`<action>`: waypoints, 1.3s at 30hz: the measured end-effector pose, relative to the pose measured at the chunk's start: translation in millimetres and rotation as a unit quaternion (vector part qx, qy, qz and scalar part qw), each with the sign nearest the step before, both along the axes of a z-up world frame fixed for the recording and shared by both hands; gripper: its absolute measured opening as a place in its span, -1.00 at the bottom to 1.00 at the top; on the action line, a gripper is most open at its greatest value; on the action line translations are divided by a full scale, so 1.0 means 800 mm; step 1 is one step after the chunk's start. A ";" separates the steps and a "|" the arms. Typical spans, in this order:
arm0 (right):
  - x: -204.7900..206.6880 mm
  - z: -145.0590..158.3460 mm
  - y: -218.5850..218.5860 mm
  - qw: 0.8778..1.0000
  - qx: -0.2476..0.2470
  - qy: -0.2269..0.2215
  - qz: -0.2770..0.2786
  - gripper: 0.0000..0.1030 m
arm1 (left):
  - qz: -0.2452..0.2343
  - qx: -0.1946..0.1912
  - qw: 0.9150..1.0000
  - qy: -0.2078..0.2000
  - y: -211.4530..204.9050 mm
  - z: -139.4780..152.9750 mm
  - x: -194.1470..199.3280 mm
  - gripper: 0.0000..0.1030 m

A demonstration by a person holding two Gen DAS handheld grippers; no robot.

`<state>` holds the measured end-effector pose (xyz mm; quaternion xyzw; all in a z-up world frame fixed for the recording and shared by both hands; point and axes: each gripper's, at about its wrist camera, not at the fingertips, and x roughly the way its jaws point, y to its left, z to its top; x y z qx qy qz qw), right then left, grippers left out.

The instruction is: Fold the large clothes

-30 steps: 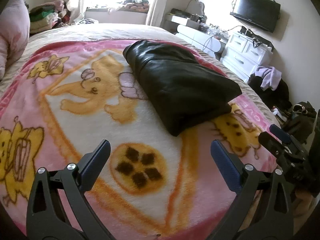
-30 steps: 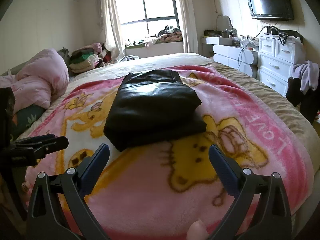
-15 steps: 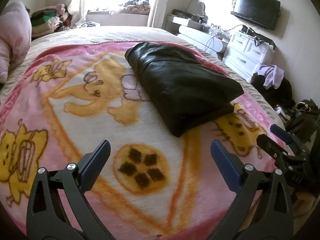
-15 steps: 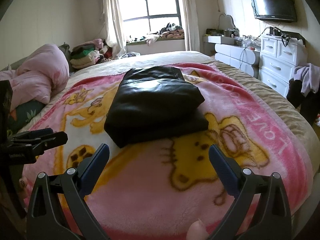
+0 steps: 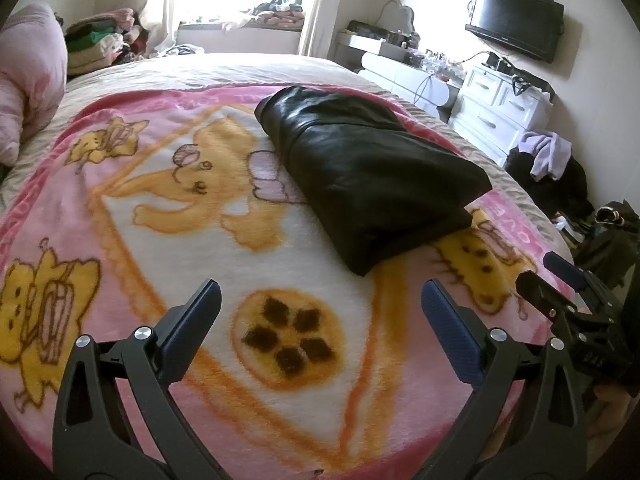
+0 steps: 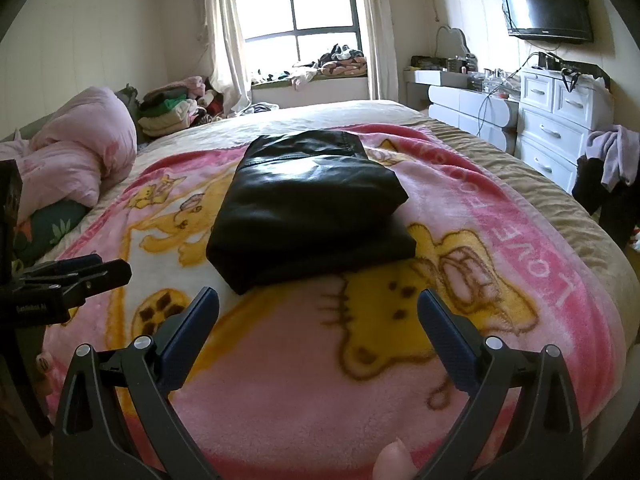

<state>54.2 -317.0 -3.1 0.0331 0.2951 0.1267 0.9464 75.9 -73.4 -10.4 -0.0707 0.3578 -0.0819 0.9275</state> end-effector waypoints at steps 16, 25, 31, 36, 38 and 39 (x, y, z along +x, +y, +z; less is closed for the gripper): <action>0.000 -0.001 -0.001 1.000 -0.003 0.000 0.000 0.92 | 0.002 0.000 1.000 0.001 0.002 0.000 0.000 0.82; 0.000 -0.001 -0.001 1.000 -0.003 0.001 0.000 0.92 | 0.002 0.001 1.000 0.001 0.003 0.001 0.000 0.82; 0.000 -0.002 -0.002 1.000 -0.009 0.000 0.000 0.92 | 0.005 0.009 1.000 0.000 0.004 -0.001 -0.002 0.82; -0.004 -0.002 -0.005 1.000 -0.018 -0.002 0.002 0.92 | 0.005 0.007 1.000 0.002 0.001 -0.002 -0.003 0.82; -0.004 -0.002 -0.006 1.000 -0.019 -0.002 0.002 0.92 | 0.004 0.008 1.000 0.002 0.001 -0.002 -0.003 0.82; -0.003 -0.002 -0.004 1.000 -0.019 -0.001 0.002 0.92 | 0.004 0.008 1.000 0.002 0.001 -0.002 -0.003 0.82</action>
